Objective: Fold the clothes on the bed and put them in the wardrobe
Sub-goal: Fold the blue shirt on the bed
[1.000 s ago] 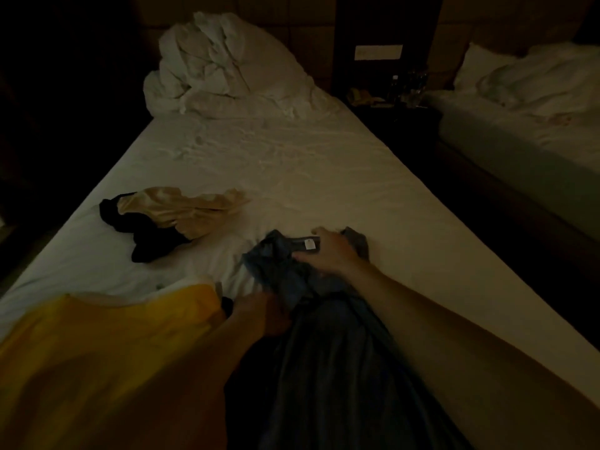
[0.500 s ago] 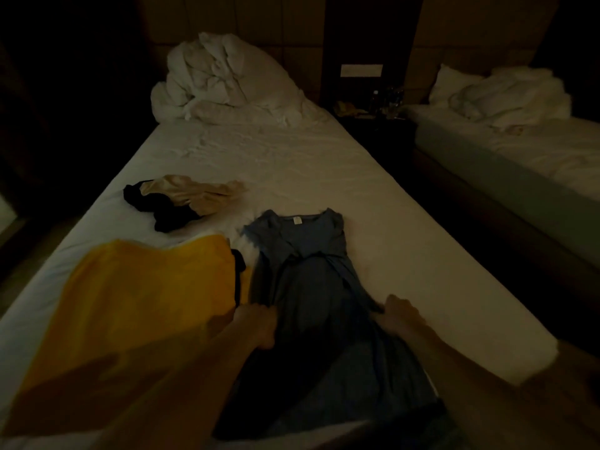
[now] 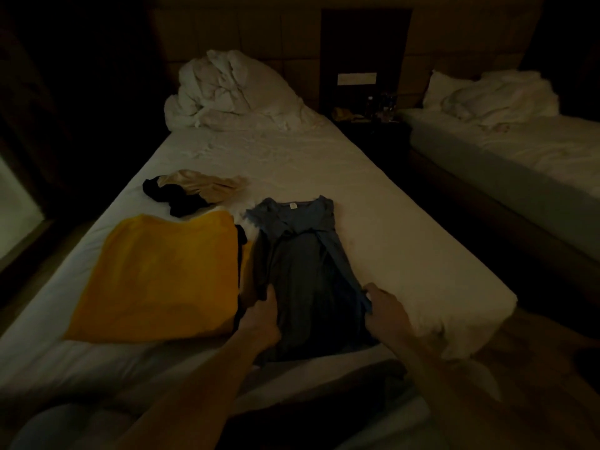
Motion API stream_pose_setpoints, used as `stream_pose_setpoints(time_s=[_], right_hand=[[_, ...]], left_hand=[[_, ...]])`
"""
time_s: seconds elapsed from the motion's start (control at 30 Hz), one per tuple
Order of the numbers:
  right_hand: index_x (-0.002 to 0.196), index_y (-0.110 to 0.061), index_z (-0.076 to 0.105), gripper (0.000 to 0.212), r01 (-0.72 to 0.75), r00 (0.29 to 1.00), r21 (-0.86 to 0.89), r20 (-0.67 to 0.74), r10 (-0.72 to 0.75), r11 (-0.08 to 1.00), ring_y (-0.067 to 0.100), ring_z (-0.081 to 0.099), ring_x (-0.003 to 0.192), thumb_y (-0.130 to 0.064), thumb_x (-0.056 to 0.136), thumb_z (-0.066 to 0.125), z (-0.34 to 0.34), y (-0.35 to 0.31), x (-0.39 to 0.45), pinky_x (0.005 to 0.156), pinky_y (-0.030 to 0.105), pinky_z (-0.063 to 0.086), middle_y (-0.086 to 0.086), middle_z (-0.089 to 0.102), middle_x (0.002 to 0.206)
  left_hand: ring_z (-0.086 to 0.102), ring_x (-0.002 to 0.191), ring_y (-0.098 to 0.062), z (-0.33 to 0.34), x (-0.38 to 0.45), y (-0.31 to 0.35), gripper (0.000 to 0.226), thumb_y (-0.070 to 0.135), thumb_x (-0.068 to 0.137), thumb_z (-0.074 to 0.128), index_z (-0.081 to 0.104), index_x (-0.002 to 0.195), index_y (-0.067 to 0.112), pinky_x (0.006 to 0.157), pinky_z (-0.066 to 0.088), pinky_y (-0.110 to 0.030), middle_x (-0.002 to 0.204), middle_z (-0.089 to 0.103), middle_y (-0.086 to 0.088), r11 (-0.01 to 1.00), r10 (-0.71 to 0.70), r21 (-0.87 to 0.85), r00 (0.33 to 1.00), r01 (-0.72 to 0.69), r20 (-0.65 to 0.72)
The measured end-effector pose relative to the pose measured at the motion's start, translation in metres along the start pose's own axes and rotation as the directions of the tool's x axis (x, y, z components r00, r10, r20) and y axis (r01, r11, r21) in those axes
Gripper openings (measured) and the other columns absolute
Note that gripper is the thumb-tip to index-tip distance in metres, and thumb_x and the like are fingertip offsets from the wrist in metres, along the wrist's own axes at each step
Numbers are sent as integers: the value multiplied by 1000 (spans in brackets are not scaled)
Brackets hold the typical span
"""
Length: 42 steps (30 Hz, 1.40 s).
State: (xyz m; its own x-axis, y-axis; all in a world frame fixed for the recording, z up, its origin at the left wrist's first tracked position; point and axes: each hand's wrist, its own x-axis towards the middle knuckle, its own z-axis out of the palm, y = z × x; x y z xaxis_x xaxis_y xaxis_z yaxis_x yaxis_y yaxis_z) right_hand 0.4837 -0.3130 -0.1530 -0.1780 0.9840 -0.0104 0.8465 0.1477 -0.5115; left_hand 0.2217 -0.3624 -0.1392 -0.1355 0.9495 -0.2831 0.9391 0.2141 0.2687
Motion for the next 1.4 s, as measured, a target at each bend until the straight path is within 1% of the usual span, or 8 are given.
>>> stream_pose_setpoints(time_s=[0.17,0.33,0.47,0.7,0.87,1.0,1.17,1.4], right_hand=[[121,-18,63,35,245,964,88,83,-252,966,21,61,106,-29,88,67,7,-30,-14,88,26,45,5,66,118],[124,-15,62,37,308,942,-61,161,-295,950,25,50,125,-9,88,53,26,-9,-26,106,31,35,8,59,130],[147,-17,39,73,464,860,-318,384,-336,827,21,25,146,8,79,50,27,18,-30,117,32,21,2,31,156],[132,-23,47,111,549,834,-530,406,-375,647,27,62,117,2,29,79,47,43,-17,84,33,55,1,60,133],[146,-15,38,83,530,841,-411,369,-395,742,35,48,126,9,69,58,29,8,-21,100,39,42,14,50,138],[123,-24,44,46,289,941,-126,217,-258,949,39,62,97,-2,83,50,9,-8,-11,74,40,51,18,64,108],[89,-17,61,24,156,987,216,-69,-144,964,23,63,84,4,79,61,-18,-29,12,70,26,46,4,64,86],[100,-4,67,17,199,945,387,-318,-73,900,22,58,84,-9,85,62,-49,-66,81,78,33,51,5,63,91]], left_hand=[[54,118,-36,-7,-15,9,92,65,88,47,-1,154,23,97,44,-47,135,53,-14,989,118,111,980,-101,-161],[53,116,-29,-4,-24,-23,43,22,92,50,40,133,13,91,46,-36,129,52,-10,875,396,303,918,-377,-1],[32,139,-25,14,-21,-52,68,2,88,53,26,150,12,111,31,-32,160,15,-4,751,490,410,853,-518,180],[32,142,-19,17,-15,-71,58,2,92,52,38,147,16,117,22,-26,157,30,-3,823,529,189,844,-535,87],[46,127,-25,23,-9,-54,44,-6,82,53,61,124,5,108,29,-27,133,56,-12,881,472,10,875,-473,-108],[58,84,-9,24,-4,-40,7,15,87,67,66,91,10,71,39,-19,89,62,4,889,310,-252,908,-381,-282],[64,90,-9,6,8,-23,19,19,87,71,66,102,9,77,52,-21,96,69,1,678,72,-673,937,-297,-341],[61,113,-22,-60,52,-4,29,19,99,53,58,128,15,92,52,-34,123,63,-2,223,-101,-955,970,-195,-222]])
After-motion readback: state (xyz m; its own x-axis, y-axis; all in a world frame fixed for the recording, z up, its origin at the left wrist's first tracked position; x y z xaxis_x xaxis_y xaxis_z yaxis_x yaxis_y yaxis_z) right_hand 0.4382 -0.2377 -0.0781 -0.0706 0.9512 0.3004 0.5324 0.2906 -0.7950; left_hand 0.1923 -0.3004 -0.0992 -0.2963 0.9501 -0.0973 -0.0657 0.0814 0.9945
